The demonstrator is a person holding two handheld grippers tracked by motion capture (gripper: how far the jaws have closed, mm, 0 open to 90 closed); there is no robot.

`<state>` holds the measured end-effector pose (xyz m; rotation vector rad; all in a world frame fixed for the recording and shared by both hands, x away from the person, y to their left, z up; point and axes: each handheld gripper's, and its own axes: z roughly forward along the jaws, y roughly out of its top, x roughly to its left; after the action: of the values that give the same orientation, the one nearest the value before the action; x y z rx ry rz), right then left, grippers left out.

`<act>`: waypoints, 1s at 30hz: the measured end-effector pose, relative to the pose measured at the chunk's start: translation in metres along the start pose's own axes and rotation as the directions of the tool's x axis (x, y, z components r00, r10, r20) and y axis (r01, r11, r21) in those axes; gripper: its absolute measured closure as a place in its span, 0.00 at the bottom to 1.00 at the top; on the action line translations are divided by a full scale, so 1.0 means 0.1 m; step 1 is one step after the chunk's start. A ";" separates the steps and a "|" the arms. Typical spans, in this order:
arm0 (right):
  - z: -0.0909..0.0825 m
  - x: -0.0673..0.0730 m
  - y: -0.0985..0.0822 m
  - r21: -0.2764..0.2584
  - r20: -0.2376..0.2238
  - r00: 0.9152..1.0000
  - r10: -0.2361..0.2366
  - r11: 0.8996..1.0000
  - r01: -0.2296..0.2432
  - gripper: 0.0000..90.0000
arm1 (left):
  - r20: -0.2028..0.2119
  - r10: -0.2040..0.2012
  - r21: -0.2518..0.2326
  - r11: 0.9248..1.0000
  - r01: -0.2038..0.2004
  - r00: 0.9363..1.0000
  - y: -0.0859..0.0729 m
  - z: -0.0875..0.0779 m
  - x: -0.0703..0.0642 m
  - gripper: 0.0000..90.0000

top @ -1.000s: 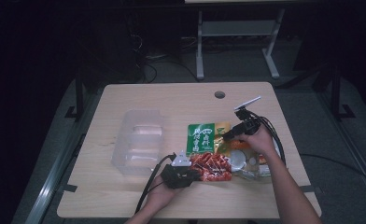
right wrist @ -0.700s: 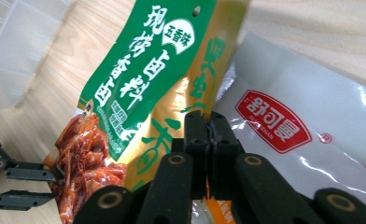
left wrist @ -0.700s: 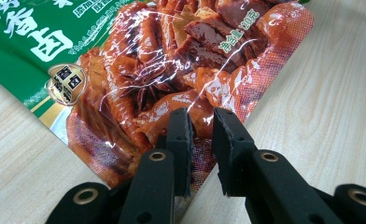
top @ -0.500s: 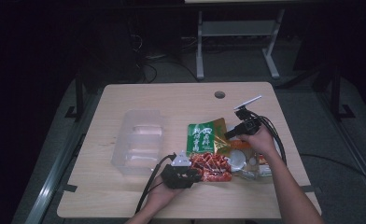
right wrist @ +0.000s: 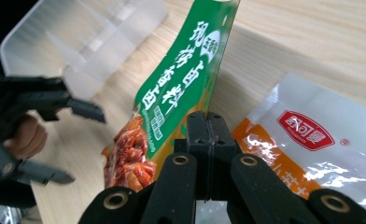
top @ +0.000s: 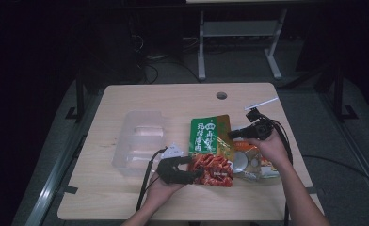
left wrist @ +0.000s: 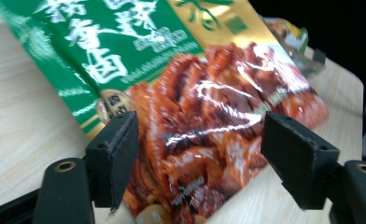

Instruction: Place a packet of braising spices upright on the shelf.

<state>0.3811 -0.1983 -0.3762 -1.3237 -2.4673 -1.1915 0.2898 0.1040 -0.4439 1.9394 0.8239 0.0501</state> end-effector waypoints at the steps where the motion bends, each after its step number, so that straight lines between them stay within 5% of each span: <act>1: -0.03 0.03 -0.01 -0.007 0.000 1.000 -0.012 1.000 0.012 1.00 | 0.012 -0.021 -0.010 1.000 0.021 1.000 0.04 0.01 0.02 0.30; 4: -0.11 0.09 -0.02 -0.023 -0.003 0.999 -0.038 0.999 0.038 1.00 | -0.003 -0.016 -0.019 1.000 0.016 1.000 0.09 0.02 0.02 0.30; 12: -0.42 0.29 -0.09 -0.100 0.005 0.990 -0.143 0.985 0.143 1.00 | -0.038 -0.116 -0.068 0.991 0.113 0.993 0.22 0.10 0.12 0.24; 19: -0.56 0.40 -0.20 -0.148 0.009 0.979 -0.203 0.968 0.202 1.00 | 0.022 -0.170 -0.027 0.985 0.171 0.985 0.24 0.24 0.23 0.26; 22: -0.56 0.41 -0.22 -0.159 0.006 0.977 -0.211 0.965 0.209 1.00 | 0.059 -0.181 -0.029 0.983 0.183 0.982 0.27 0.26 0.24 0.36; 23: -0.55 0.40 -0.25 -0.181 -0.004 0.976 -0.216 0.960 0.212 1.00 | 0.124 -0.190 -0.034 0.980 0.195 0.974 0.29 0.25 0.24 0.43; 30: -0.55 0.36 -0.37 -0.214 -0.021 0.978 -0.209 0.956 0.200 1.00 | 0.146 -0.172 -0.053 0.982 0.181 0.974 0.31 0.17 0.20 0.77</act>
<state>0.3168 -0.2231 -0.3451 -1.0907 -2.5561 -1.5498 0.3275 0.0939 -0.4338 1.7791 0.8860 -0.1630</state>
